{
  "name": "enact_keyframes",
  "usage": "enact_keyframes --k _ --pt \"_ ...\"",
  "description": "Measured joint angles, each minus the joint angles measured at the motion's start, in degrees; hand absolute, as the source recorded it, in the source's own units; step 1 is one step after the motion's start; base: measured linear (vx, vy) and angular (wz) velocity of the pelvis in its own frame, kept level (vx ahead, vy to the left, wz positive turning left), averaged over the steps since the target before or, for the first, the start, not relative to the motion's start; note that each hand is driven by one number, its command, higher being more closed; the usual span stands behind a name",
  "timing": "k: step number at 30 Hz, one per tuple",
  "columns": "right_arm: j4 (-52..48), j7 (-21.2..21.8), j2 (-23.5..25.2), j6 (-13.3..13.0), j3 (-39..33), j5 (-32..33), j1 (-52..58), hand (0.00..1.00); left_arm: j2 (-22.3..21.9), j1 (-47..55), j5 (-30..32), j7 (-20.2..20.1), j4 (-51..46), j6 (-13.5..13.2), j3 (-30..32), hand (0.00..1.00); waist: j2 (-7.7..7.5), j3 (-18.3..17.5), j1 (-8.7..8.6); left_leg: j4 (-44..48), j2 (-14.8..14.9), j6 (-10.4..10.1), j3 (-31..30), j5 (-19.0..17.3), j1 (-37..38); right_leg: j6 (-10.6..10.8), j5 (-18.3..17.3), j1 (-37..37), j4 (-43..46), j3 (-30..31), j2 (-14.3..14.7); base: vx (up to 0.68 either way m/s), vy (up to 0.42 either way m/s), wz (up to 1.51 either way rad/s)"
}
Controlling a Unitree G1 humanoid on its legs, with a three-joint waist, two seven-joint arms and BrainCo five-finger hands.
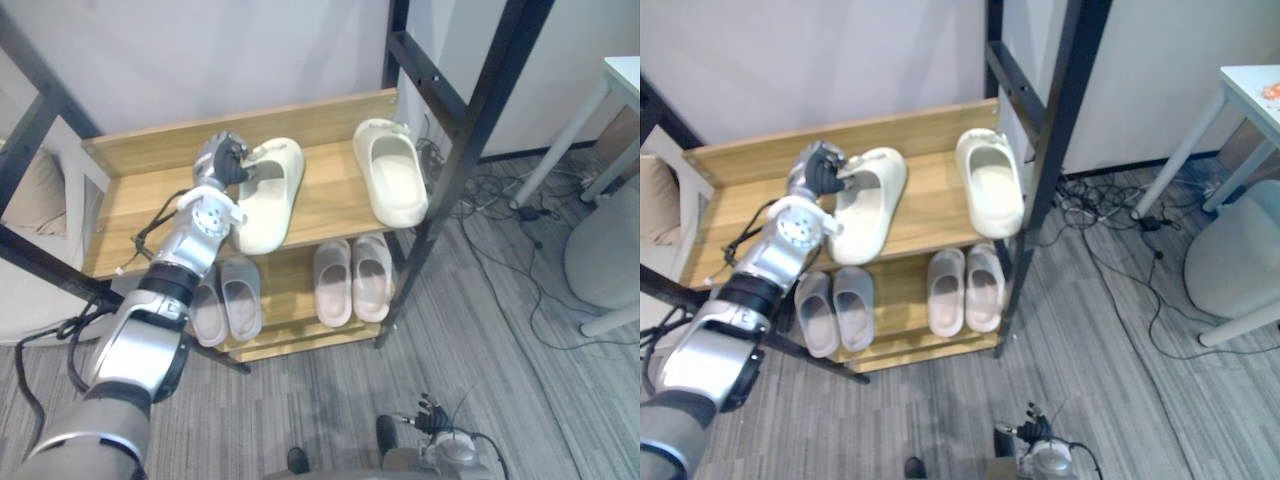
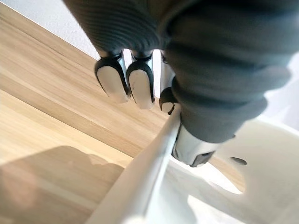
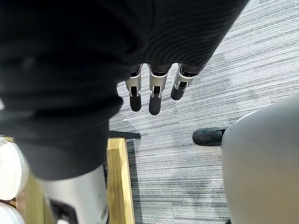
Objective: Organize the slippers on the shoe rack
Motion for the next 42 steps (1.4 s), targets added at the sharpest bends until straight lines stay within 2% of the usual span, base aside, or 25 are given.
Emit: enact_keyframes --k 13,19,20,33,42 --pt "-0.3 0.0 0.1 0.0 -1.6 0.0 -0.2 0.0 -4.1 -2.6 -0.7 0.4 0.8 0.2 -0.2 1.0 0.73 0.4 -0.7 -0.1 -0.1 0.0 1.4 0.0 -0.1 0.2 0.4 -0.9 -0.1 1.4 0.0 -0.02 -0.01 -0.05" --pt "-1.0 0.0 0.3 0.0 -2.1 0.0 -0.1 0.0 -5.6 -5.4 -1.5 1.1 4.2 1.4 0.1 1.0 0.9 0.5 -1.53 -0.1 -0.1 0.0 1.8 0.0 -0.5 0.2 0.8 -1.5 0.0 1.9 0.1 -0.01 -0.01 -0.04" --pt "-1.1 0.0 0.3 0.0 -2.1 0.0 -0.1 0.0 -5.7 -5.4 -1.9 1.3 4.2 1.6 0.1 0.0 0.95 0.6 -1.6 -0.1 -0.1 0.0 1.9 0.0 -0.5 0.2 0.8 -1.6 0.0 2.0 0.1 -0.03 -0.018 -0.04" --pt "-1.6 0.0 0.4 0.0 -2.8 0.0 -0.1 0.0 -6.6 -7.6 -4.7 3.1 8.7 2.2 4.6 0.0 1.05 0.7 -1.93 -0.1 -0.1 0.0 4.1 -0.1 -0.8 0.1 1.6 -3.2 -0.3 4.2 0.4 -0.03 -0.02 -0.09" --pt "-1.7 -0.1 0.5 0.0 -2.8 0.0 -0.1 0.0 -8.9 -7.6 -10.1 4.0 7.8 2.1 5.8 0.0 1.05 0.7 -1.93 -0.1 -0.2 0.1 2.9 0.0 -1.0 0.1 1.5 -2.8 -0.1 3.0 0.2 0.0 -0.014 0.06"
